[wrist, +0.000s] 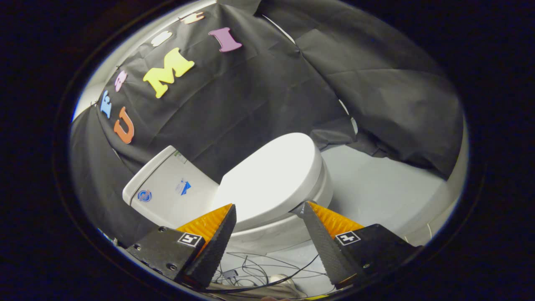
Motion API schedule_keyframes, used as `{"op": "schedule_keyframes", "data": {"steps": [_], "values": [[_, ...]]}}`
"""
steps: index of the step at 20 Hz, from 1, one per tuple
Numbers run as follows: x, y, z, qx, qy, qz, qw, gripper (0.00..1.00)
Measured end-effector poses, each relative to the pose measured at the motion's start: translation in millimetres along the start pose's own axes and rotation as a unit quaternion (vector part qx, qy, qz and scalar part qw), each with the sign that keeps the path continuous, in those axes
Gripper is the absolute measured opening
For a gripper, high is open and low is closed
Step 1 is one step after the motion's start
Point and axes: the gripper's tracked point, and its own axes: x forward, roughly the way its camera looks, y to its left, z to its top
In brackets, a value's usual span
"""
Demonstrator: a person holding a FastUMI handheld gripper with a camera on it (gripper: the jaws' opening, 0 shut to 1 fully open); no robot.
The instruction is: Open the toilet lid.
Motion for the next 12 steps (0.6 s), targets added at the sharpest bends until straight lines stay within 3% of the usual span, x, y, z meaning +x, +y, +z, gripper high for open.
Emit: {"op": "schedule_keyframes", "data": {"steps": [4, 8, 12], "values": [[23.5, -16.7, -5.6, 0.069, 0.026, 0.017, 0.997, 1.00], [42.0, -43.7, -7.5, 0.176, 0.036, 0.004, 0.984, 1.00], [47.5, -62.6, -3.8, 0.197, 0.029, -0.016, 0.980, 1.00]]}}
